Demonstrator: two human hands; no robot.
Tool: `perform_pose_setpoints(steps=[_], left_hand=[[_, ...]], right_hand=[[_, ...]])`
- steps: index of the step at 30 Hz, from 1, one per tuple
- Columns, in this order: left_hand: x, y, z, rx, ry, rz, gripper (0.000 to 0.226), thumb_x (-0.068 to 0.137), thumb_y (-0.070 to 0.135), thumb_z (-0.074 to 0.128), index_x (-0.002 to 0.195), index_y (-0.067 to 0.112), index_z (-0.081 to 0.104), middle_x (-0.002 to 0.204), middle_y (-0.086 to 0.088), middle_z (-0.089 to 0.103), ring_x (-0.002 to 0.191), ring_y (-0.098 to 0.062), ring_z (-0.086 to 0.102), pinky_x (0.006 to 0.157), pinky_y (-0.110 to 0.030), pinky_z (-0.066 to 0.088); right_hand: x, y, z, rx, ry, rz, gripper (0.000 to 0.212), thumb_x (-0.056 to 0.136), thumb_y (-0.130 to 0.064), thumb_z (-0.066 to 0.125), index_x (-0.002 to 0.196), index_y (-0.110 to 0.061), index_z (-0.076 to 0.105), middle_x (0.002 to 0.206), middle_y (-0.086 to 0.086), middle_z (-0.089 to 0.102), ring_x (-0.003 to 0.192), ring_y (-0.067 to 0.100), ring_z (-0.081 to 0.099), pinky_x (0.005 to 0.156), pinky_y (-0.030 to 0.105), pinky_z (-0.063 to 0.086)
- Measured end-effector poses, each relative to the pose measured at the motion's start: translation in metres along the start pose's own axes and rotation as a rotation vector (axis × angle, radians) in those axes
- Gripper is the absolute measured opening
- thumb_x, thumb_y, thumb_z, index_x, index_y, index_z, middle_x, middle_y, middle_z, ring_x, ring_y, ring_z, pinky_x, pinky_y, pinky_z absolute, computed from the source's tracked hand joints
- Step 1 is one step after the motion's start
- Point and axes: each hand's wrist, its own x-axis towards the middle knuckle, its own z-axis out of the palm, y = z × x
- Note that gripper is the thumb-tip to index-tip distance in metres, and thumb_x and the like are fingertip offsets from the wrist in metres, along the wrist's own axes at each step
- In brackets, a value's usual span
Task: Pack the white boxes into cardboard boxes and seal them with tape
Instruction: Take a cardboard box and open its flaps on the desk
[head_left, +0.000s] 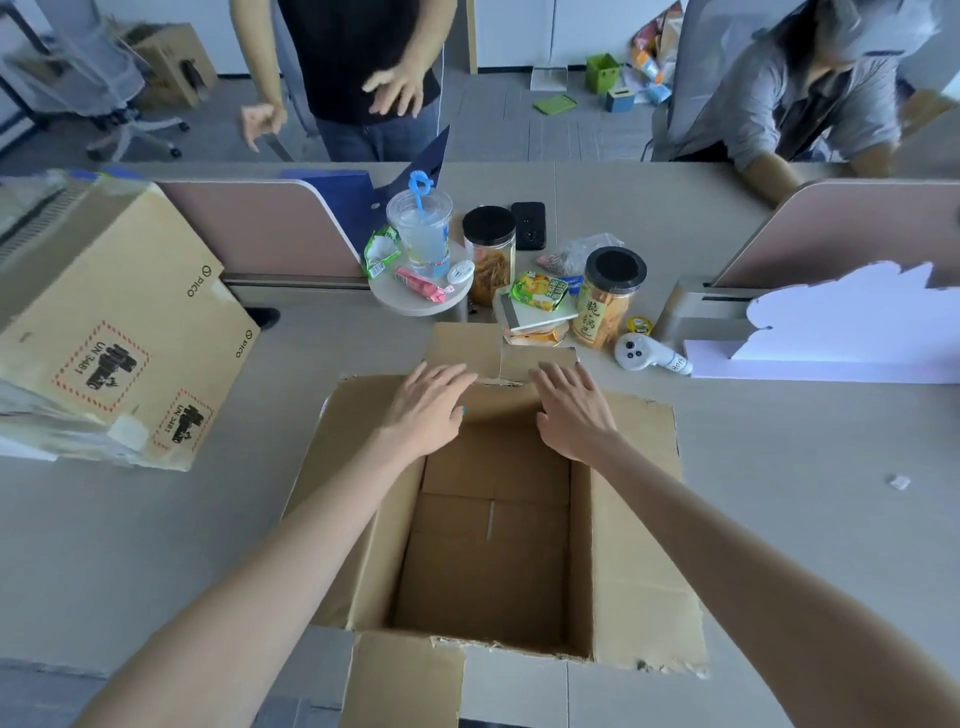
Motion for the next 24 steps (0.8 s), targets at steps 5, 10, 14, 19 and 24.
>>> perform_pose_setpoints(steps=[5, 10, 14, 19, 24], left_hand=[[-0.047, 0.002, -0.03, -0.015, 0.128, -0.084, 0.048, 0.097, 0.021, 0.051, 0.145, 0.021, 0.048, 0.155, 0.001, 0.04, 0.14, -0.018, 0.038, 0.119, -0.035, 0.017], [-0.104, -0.004, -0.046, -0.011, 0.18, -0.18, 0.045, 0.096, 0.021, 0.053, 0.141, 0.018, 0.053, 0.151, -0.002, 0.046, 0.137, -0.021, 0.042, 0.114, -0.033, 0.024], [-0.164, -0.013, -0.051, 0.007, 0.202, -0.283, 0.043, 0.1, 0.024, 0.05, 0.143, 0.019, 0.05, 0.151, 0.003, 0.045, 0.134, -0.02, 0.044, 0.11, -0.03, 0.028], [-0.239, -0.039, -0.055, -0.027, 0.205, -0.43, 0.044, 0.1, 0.023, 0.05, 0.144, 0.02, 0.048, 0.151, 0.004, 0.046, 0.132, -0.019, 0.047, 0.11, -0.032, 0.032], [-0.302, -0.074, -0.057, -0.035, 0.239, -0.547, 0.043, 0.099, 0.024, 0.053, 0.141, 0.018, 0.051, 0.143, 0.001, 0.054, 0.128, -0.019, 0.05, 0.11, -0.034, 0.033]], right_hand=[[-0.02, -0.035, -0.035, 0.084, 0.073, -0.094, 0.048, 0.094, -0.018, 0.047, 0.141, -0.013, 0.039, 0.144, 0.005, 0.04, 0.132, 0.024, 0.041, 0.109, 0.035, 0.031], [-0.04, -0.084, -0.051, 0.092, 0.068, -0.216, 0.046, 0.094, -0.014, 0.047, 0.14, -0.012, 0.042, 0.141, 0.007, 0.043, 0.129, 0.025, 0.044, 0.104, 0.036, 0.035], [-0.055, -0.125, -0.051, 0.123, 0.035, -0.291, 0.043, 0.09, -0.005, 0.045, 0.133, -0.012, 0.047, 0.134, 0.007, 0.049, 0.123, 0.027, 0.049, 0.097, 0.035, 0.038], [-0.062, -0.183, -0.049, 0.117, 0.01, -0.4, 0.036, 0.093, -0.007, 0.045, 0.129, -0.011, 0.048, 0.13, 0.007, 0.05, 0.118, 0.026, 0.053, 0.093, 0.035, 0.038], [-0.061, -0.259, -0.05, 0.143, -0.001, -0.516, 0.041, 0.091, -0.005, 0.047, 0.131, -0.011, 0.049, 0.13, 0.006, 0.052, 0.119, 0.025, 0.053, 0.093, 0.033, 0.039]])
